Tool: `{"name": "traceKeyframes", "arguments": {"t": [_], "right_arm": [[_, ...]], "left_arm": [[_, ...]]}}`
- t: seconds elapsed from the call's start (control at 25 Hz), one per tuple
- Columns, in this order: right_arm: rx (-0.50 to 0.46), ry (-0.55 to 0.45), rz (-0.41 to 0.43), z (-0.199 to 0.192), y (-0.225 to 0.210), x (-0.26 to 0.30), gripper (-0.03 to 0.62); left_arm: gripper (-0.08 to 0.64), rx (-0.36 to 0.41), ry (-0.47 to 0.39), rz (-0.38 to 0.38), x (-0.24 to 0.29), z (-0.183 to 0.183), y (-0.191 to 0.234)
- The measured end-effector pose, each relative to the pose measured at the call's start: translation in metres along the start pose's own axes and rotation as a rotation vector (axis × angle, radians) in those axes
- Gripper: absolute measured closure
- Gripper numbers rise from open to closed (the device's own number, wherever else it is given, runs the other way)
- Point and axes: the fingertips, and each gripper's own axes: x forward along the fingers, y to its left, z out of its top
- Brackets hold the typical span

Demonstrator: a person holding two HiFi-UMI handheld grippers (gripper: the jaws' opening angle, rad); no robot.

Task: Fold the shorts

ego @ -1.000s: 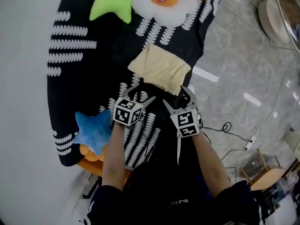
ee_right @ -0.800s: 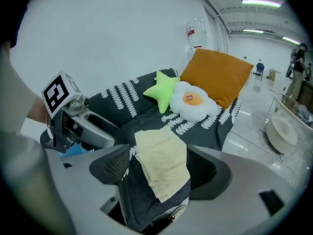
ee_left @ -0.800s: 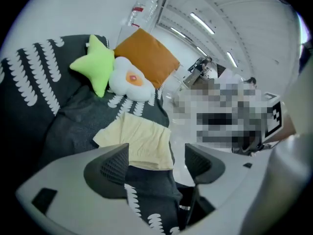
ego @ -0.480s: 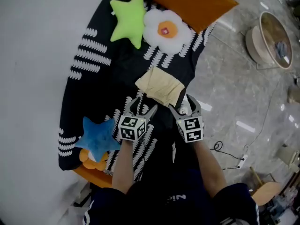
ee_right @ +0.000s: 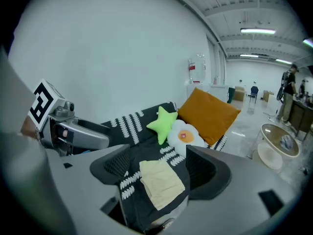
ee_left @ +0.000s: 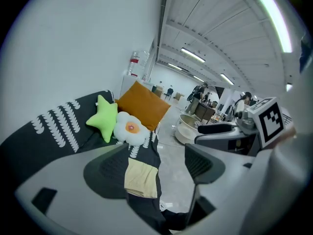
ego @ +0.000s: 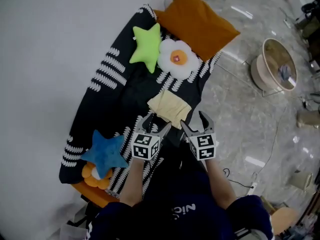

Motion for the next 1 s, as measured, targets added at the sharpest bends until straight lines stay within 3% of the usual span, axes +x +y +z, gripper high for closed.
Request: {"name": "traceKeyframes", "arguments": {"t": [0.24,0.4,0.84,1.0], "right_arm": [[-0.046,-0.088,-0.033,0.044,0.016,-0.036,0.230],[-0.072,-0.157,-0.052,0.070,0.024,-0.059,0.230],[-0.104,-0.434,-0.088,0.160,0.049,-0.144,0.230],[-0.134,-0.506,-0.097,0.185,0.061,-0.166,0.233]], "left_arm": [[0.219,0.021,-0.107,0.032,-0.040,0.041,-0.011],[0.219,0.097,-0.162,0.035,-0.064,0.067,-0.024],[0.219,0.196,-0.428,0.035,-0.161,0.162,-0.054],[0.219,0.228,-0.484,0.023,-0.183,0.177,-0.066]]}}
